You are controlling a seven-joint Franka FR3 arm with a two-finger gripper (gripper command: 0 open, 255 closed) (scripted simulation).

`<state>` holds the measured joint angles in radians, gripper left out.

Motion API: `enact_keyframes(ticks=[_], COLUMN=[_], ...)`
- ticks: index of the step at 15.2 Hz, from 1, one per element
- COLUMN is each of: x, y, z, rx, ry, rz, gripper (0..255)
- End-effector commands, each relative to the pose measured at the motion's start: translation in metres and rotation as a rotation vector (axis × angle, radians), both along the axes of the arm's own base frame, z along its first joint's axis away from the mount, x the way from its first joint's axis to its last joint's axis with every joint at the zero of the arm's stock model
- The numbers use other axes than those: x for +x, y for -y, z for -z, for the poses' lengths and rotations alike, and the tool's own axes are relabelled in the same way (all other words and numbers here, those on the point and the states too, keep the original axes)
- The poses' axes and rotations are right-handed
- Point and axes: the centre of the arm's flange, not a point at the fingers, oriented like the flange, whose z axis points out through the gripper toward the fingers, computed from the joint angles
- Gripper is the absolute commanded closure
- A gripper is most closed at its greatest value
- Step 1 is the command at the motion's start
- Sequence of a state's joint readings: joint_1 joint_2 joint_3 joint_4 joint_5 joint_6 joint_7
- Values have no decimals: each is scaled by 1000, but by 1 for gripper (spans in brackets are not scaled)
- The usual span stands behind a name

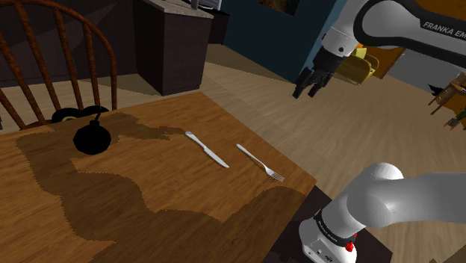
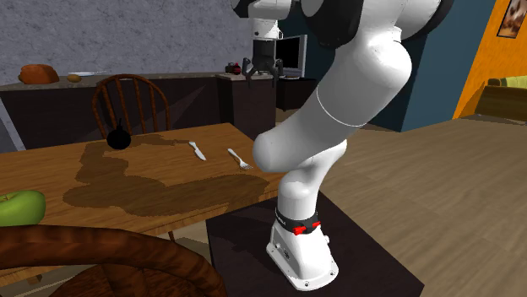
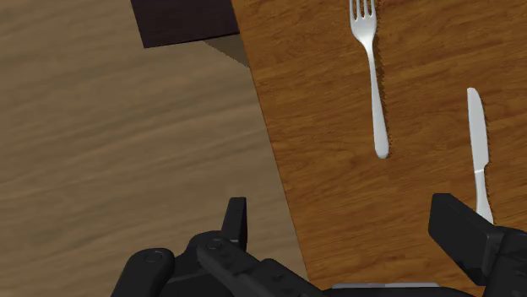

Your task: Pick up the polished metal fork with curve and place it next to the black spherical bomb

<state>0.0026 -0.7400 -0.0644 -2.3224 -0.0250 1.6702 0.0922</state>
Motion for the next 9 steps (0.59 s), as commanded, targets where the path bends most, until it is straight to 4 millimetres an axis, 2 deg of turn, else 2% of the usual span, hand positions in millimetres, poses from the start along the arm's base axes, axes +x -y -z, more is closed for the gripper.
enact_keyframes(ticks=[1,9], x=[0,-12], y=[0,-45], z=[0,93], rx=[0,-11], ry=[0,-54], rz=[0,-1], gripper=[0,0])
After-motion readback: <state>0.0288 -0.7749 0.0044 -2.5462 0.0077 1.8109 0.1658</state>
